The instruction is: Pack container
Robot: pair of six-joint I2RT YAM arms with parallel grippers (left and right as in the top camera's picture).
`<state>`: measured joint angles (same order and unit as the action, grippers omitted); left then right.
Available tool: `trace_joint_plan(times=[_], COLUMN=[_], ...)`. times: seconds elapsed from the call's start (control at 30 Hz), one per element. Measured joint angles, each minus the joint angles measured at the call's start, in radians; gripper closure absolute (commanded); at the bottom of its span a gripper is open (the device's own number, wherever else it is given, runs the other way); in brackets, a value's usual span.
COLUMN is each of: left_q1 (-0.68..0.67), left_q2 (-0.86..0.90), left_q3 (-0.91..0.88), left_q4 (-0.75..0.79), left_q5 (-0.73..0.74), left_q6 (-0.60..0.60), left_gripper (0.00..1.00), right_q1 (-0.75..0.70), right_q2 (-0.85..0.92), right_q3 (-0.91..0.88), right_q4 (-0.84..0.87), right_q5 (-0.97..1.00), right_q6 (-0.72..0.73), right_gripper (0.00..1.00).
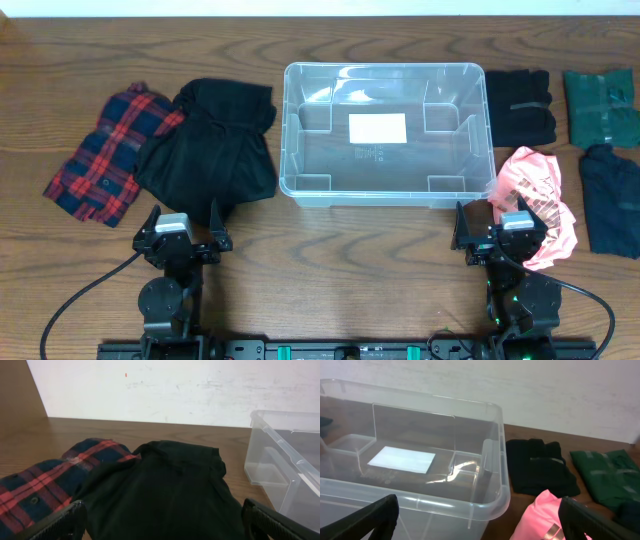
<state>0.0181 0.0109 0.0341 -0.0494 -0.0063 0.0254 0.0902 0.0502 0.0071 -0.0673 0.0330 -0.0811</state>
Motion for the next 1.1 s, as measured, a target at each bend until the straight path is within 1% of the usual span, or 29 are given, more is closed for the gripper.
trace_joint_plan(times=[0.63, 0.77, 0.9, 1.03, 1.1], left_q1=[0.0, 0.0, 0.0, 0.0, 0.0], left_q2=[0.0, 0.0, 0.0, 0.0, 0.0], left_q3=[0.0, 0.0, 0.0, 0.0, 0.0], left_q4=[0.0, 0.0, 0.0, 0.0, 0.0], left_q5=[0.0, 0.0, 0.0, 0.0, 0.0], left_q6=[0.0, 0.0, 0.0, 0.0, 0.0], left_gripper=[0.02, 0.02, 0.02, 0.02, 0.02], right_q1=[0.0, 0.0, 0.0, 0.0, 0.0], right_q2=[0.0, 0.001, 0.001, 0.001, 0.002], right_q3=[0.0, 0.0, 0.003, 0.052, 0.105], right_q4=[0.01, 0.1, 0.207, 0.222, 0.212], right_q5=[-0.012, -0.075, -0.124, -0.142, -0.148], right_q6=[0.0, 0.004, 0.042, 0.089, 0.1], right_gripper=[0.01, 0.01, 0.01, 0.01, 0.01])
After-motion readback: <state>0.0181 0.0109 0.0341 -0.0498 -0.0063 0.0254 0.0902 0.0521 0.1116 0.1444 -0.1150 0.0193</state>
